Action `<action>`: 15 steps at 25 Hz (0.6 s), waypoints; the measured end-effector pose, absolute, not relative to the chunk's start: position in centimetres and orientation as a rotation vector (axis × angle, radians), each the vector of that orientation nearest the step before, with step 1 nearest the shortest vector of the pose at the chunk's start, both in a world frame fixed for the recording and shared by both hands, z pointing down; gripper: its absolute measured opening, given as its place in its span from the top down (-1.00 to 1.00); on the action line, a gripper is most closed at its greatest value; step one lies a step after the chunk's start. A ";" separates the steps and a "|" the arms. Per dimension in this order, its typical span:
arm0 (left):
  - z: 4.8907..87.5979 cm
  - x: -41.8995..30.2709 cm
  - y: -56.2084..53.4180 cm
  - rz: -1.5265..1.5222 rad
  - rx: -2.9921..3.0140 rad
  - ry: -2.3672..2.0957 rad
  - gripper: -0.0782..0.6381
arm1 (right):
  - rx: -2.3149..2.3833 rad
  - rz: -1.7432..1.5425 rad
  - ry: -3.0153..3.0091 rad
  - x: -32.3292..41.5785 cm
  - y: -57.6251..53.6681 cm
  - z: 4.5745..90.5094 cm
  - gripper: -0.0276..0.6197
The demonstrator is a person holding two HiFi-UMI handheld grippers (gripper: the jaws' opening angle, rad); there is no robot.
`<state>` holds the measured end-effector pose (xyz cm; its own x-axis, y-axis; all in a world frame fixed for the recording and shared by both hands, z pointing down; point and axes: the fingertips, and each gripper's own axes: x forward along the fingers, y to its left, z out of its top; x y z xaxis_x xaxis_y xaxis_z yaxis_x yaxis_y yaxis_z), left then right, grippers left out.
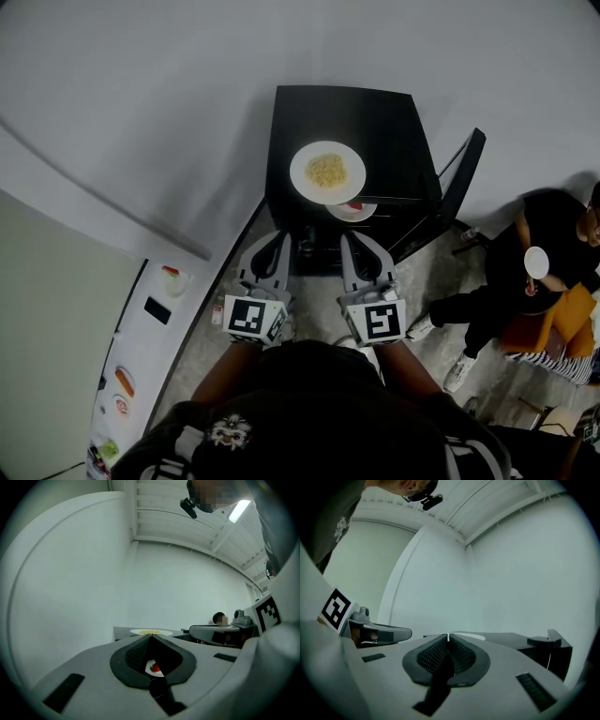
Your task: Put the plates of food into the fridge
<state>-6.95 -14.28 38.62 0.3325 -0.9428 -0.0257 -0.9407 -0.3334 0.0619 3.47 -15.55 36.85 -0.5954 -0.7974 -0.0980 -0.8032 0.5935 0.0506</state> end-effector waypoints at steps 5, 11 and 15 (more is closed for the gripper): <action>38.4 -8.3 -14.0 -0.079 2.519 -1.822 0.72 | -1.294 -0.233 2.751 2.9 -16.9 38.4 0.62; 38.4 -9.6 -14.0 -0.111 2.509 -1.834 0.72 | -1.174 -0.768 2.540 2.5 -19.3 39.6 0.53; 37.9 -10.5 -13.9 -0.122 2.506 -1.847 0.72 | -1.059 -1.122 2.314 2.3 -20.8 40.1 0.45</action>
